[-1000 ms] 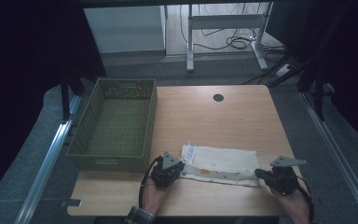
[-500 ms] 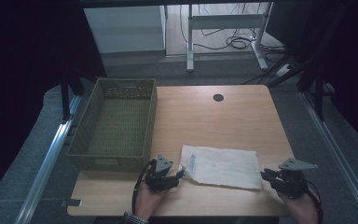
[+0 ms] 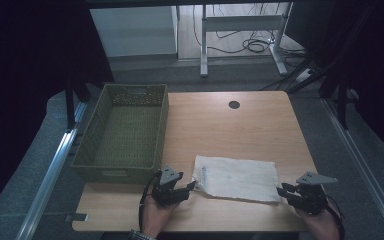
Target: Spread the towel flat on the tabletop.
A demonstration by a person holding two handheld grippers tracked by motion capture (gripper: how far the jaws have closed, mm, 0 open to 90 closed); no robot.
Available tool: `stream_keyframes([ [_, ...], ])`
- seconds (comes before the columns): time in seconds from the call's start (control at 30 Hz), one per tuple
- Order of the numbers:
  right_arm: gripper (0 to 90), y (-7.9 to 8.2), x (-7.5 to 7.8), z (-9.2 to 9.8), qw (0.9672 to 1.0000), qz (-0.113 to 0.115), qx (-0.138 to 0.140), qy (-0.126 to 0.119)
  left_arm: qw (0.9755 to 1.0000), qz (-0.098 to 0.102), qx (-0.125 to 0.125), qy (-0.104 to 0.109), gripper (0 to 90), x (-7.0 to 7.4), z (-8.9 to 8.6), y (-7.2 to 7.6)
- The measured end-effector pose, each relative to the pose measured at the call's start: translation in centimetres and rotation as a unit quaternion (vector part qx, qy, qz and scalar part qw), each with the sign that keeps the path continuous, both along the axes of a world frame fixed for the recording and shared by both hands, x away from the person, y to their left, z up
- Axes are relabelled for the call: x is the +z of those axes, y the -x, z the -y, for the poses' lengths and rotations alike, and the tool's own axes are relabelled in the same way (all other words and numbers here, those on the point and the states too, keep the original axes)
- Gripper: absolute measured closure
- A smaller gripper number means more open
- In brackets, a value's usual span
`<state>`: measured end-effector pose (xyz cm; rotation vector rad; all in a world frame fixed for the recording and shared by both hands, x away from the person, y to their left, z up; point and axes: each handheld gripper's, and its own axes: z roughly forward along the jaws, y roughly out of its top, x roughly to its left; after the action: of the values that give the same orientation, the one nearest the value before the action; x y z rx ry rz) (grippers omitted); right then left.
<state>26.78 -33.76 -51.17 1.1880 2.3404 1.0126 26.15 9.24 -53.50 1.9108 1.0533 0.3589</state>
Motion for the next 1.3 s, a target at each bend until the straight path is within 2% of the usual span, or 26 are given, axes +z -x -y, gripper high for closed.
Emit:
stream_keyframes([
  [0.2, 66.2, -0.2, -0.1, 0.3, 1.0000, -0.001, -0.006, -0.003, 1.0000, 0.000, 0.008, 0.005, 42.1, 0.1, -0.3, -0.2],
  [0.37, 65.4, -1.0, 0.0, 0.1, 0.9999, 0.002, -0.009, -0.005, 0.9999, 0.000, 0.011, 0.012, 42.1, 0.2, -0.3, -1.3],
  [0.57, 65.3, -2.2, 0.4, 0.0, 0.9999, 0.006, -0.016, -0.003, 0.9995, 0.009, 0.020, 0.024, 42.1, 1.2, -0.6, -2.3],
  [0.73, 65.4, -3.0, 0.3, -0.2, 0.9998, 0.004, -0.017, -0.006, 0.9998, -0.004, 0.015, 0.015, 42.7, 0.6, 0.0, -3.5],
  [0.9, 65.4, -3.5, 0.2, -0.2, 0.9998, 0.004, -0.021, -0.002, 0.9987, 0.001, 0.029, 0.043, 44.3, 1.5, -0.9, -4.3],
  [0.97, 65.4, -3.7, 0.2, 0.0, 0.9997, 0.004, -0.023, -0.003, 0.9987, -0.001, 0.026, 0.042, 44.4, 1.8, -1.0, -4.4],
  [1.07, 65.3, -4.0, 0.2, 0.0, 0.9996, 0.004, -0.026, -0.006, 0.9994, -0.007, 0.021, 0.028, 46.1, 1.2, -0.3, -4.7],
  [1.13, 65.4, -4.1, 0.1, -0.2, 0.9996, 0.003, -0.027, -0.009, 0.9993, -0.017, 0.016, 0.030, 47.6, 0.6, 0.2, -5.0],
  [1.3, 65.3, -4.6, -0.4, -0.4, 0.9995, -0.001, -0.028, -0.012, 0.9993, -0.031, 0.017, 0.015, 51.9, -0.9, 1.6, -6.0],
])
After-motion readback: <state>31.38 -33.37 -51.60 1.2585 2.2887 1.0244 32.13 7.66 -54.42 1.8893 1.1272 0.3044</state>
